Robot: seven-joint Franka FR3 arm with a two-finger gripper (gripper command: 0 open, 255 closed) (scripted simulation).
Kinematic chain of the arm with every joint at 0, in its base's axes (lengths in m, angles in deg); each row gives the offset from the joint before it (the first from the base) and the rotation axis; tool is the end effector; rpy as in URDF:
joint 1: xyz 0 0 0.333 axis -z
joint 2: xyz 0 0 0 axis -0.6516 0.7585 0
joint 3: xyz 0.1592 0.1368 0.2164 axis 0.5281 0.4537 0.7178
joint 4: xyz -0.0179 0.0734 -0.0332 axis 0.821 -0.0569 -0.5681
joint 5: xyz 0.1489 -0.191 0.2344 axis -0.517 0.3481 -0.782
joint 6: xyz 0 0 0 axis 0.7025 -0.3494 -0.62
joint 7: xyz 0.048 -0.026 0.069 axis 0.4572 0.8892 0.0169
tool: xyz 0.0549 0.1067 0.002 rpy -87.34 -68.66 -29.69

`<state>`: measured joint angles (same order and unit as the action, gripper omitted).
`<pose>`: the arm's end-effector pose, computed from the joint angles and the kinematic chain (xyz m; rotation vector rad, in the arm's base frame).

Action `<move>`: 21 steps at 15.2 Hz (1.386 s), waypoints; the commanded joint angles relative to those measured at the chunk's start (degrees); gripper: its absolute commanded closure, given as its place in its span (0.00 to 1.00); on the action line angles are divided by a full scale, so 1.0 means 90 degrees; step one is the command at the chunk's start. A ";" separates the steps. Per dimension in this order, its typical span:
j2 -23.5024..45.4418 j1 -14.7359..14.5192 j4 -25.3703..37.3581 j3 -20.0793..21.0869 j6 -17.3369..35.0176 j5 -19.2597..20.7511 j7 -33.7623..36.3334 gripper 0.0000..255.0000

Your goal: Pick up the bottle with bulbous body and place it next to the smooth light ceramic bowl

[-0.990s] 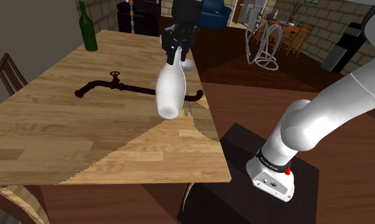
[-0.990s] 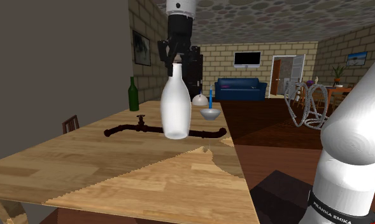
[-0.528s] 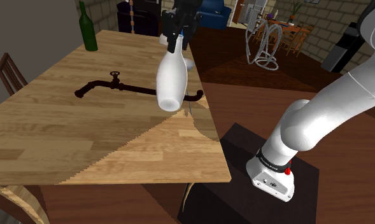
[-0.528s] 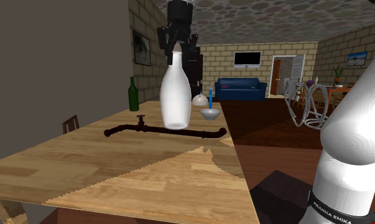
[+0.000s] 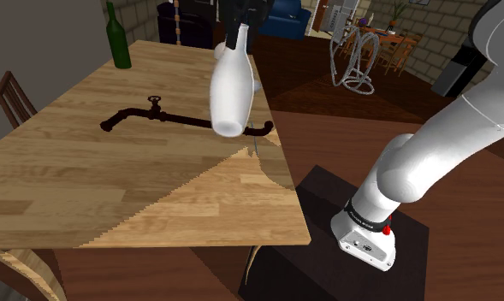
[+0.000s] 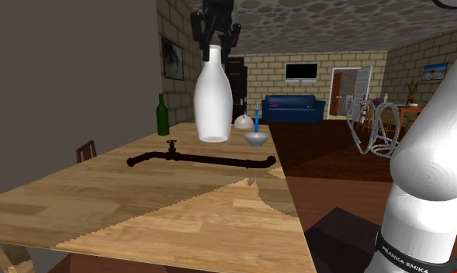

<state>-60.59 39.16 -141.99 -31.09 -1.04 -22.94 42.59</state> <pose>0.3511 0.2117 0.6739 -3.1239 0.0114 -0.1734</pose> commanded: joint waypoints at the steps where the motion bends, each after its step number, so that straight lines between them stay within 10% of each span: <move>1: 0.0064 0.0004 0.0245 0.0014 -0.0183 0.0022 0.0026 1.00; 21: 0.1799 -0.0172 0.4077 0.0548 -0.2452 0.0825 0.0553 1.00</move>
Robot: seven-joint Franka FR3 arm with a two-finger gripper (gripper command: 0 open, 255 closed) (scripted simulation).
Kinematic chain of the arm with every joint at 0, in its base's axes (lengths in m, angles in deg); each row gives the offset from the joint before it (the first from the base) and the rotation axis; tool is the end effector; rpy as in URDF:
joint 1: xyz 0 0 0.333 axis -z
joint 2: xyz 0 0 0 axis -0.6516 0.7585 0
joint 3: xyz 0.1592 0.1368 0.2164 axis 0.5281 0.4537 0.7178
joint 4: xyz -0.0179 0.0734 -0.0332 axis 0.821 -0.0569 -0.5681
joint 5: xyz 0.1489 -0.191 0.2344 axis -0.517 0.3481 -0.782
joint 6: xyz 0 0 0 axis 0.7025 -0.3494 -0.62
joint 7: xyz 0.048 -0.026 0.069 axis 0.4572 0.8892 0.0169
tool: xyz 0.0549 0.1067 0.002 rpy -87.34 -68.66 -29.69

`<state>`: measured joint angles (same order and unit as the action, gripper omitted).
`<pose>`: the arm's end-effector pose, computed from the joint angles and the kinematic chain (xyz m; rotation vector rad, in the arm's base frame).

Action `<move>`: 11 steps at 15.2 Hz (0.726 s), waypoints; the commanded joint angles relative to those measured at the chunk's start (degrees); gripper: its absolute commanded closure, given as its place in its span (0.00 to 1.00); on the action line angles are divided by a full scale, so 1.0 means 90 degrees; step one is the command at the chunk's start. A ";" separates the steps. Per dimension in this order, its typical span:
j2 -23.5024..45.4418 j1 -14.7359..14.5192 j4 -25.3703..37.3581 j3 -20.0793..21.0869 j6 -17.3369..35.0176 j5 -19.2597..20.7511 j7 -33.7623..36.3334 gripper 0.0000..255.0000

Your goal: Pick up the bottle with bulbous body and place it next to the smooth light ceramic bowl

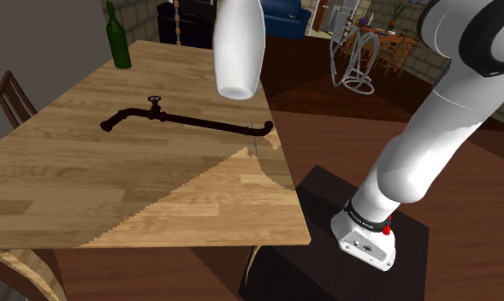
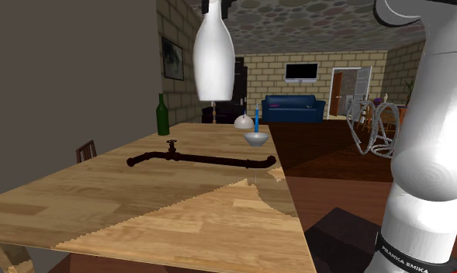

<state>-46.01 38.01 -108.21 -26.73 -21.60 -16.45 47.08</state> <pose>0.3533 0.2109 0.7651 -3.1244 0.0098 -0.1740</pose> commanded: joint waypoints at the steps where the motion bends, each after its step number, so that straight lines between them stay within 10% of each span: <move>1: 0.0348 -0.0104 0.0640 0.0124 -0.0339 0.0215 0.0107 1.00; 3: 0.0628 -0.0231 0.1155 0.0221 -0.0614 0.0414 0.0192 1.00; 11: -0.0199 0.0743 -0.0631 -0.0740 0.0484 -0.0232 -0.1368 1.00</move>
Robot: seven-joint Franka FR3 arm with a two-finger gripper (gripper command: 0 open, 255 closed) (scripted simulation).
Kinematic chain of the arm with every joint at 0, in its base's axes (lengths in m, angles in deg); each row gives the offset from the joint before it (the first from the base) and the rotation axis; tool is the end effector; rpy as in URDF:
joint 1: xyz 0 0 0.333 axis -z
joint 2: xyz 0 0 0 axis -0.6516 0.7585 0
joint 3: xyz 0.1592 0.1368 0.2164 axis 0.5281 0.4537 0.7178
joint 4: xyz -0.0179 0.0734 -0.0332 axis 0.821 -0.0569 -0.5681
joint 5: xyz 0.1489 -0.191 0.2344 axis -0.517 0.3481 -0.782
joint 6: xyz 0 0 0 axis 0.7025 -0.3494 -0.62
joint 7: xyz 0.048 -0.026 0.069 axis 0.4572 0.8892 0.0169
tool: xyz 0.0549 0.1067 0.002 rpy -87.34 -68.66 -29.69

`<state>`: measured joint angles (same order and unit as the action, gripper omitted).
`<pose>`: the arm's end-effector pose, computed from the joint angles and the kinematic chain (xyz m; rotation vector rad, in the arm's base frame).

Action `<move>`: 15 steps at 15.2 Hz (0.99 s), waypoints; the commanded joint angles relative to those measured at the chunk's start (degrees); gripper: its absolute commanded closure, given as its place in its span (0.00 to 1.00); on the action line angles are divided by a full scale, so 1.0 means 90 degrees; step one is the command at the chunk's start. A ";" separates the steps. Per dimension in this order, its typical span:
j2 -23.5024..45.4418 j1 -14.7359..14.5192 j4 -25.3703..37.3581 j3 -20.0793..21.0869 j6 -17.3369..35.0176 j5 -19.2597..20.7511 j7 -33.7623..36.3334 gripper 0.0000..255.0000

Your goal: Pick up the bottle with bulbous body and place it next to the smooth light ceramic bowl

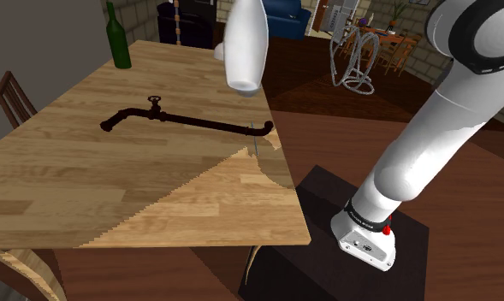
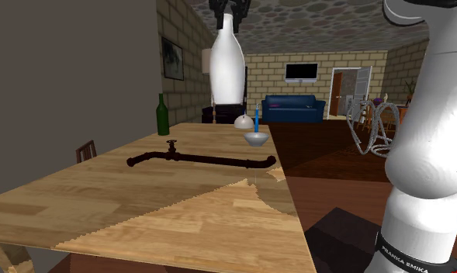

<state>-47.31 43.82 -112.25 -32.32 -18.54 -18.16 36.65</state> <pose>0.3907 0.1447 0.7552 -3.1248 0.0140 -0.1714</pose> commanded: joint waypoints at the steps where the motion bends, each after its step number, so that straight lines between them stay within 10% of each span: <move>1: -0.0083 0.0176 -0.0311 -0.0214 0.0248 -0.0067 -0.0373 1.00; 15: 0.0498 0.1057 -0.0856 -0.1228 0.1346 -0.0096 -0.2274 1.00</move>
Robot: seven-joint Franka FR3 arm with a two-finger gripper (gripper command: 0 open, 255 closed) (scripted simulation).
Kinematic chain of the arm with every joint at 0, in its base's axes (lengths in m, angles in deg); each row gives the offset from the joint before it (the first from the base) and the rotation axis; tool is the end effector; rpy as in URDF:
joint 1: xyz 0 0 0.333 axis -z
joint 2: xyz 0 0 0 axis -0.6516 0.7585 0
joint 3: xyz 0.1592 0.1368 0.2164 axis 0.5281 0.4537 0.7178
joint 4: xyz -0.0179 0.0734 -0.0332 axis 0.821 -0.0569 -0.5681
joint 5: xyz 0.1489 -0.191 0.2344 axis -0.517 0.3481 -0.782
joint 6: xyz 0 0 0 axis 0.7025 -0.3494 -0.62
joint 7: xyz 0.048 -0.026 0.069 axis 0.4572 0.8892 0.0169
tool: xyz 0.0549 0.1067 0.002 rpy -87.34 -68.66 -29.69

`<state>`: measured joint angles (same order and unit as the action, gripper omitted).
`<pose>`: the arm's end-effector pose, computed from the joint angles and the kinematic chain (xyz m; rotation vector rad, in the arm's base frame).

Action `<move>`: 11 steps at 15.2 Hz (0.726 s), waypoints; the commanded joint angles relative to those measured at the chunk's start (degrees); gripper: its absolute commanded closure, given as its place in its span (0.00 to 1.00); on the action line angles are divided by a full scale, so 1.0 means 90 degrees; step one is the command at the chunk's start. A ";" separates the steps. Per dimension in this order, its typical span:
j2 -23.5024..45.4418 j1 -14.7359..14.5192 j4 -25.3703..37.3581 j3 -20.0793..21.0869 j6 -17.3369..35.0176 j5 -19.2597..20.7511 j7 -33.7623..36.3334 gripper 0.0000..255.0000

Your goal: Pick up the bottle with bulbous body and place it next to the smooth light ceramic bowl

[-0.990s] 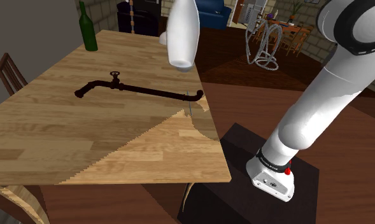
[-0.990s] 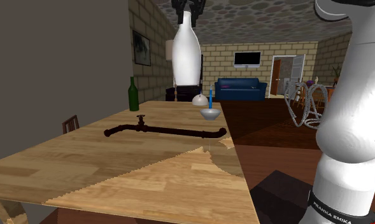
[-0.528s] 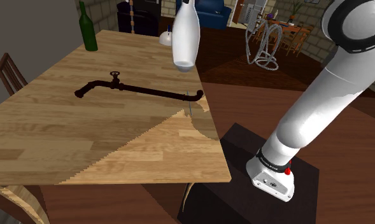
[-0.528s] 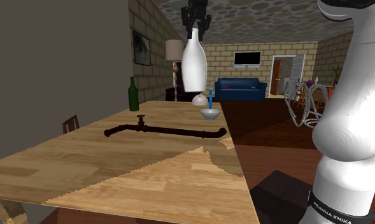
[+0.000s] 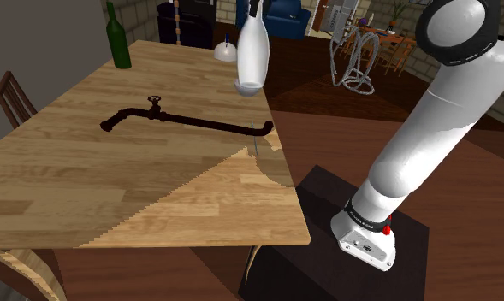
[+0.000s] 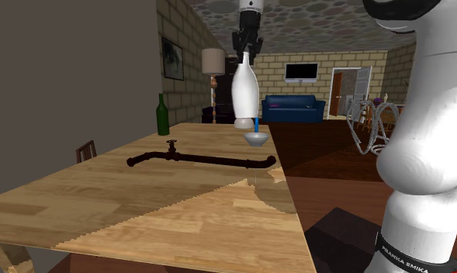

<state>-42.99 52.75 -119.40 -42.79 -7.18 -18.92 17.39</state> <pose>0.4776 -0.0019 0.6973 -3.1239 0.0130 -0.1721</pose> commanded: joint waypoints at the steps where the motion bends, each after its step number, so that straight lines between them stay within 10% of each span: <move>1: 0.0119 0.0123 -0.0018 -0.0118 0.0138 -0.0006 -0.0249 1.00; 11: 0.1554 0.0675 0.1129 -0.0543 0.0393 0.0041 -0.1270 1.00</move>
<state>-31.06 58.47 -111.49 -47.40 -3.49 -18.68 6.72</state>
